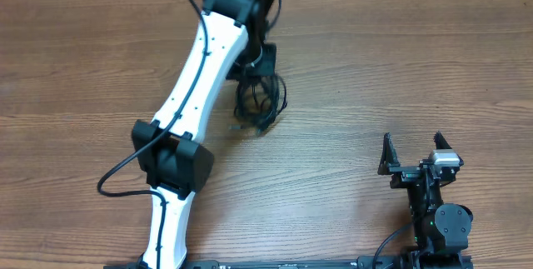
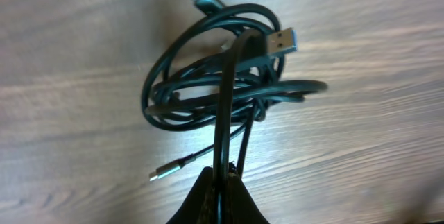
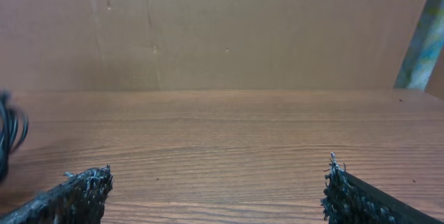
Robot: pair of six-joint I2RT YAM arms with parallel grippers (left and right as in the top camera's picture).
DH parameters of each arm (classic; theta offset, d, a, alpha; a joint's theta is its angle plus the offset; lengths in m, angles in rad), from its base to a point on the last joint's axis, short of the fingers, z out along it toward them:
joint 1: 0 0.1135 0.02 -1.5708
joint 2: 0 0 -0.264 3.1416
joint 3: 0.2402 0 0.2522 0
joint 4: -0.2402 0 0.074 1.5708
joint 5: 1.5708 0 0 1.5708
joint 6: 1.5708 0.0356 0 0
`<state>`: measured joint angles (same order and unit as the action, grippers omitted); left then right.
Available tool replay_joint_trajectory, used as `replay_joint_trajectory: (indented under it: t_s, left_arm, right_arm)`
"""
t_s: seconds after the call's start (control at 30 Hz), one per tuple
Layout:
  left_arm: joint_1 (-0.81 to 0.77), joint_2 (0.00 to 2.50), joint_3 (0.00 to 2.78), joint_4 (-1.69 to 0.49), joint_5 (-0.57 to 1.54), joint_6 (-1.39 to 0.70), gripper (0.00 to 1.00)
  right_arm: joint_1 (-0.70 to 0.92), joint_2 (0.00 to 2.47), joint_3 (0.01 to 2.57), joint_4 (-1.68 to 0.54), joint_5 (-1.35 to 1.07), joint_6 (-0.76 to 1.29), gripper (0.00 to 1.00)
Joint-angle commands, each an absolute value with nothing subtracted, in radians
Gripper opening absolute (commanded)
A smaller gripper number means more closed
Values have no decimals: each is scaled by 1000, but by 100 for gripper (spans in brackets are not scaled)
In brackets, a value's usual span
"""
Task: Untangle cables
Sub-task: 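Lift the cable bundle with the left gripper, letting loops hang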
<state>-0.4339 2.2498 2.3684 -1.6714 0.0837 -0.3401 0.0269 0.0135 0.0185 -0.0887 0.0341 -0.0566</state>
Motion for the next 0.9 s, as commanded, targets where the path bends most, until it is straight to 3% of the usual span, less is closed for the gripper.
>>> replay_joint_trajectory:
  t_s: [0.0, 0.37, 0.63, 0.87]
  left_arm:
    - [-453, 2251, 2285, -1668, 57, -365, 4]
    - [-379, 2187, 2531, -1690, 352, -299, 4]
    - [-445, 2166, 2438, -1690, 44, -427, 4]
    - [-505, 2173, 2232, -1635, 10, -441, 4]
  right_arm:
    - [27, 4, 8, -81, 43, -60, 100]
    - [27, 4, 8, -81, 43, -60, 100]
    - [27, 4, 8, -81, 43, -60, 100]
    - [27, 4, 8, -81, 43, -60, 100]
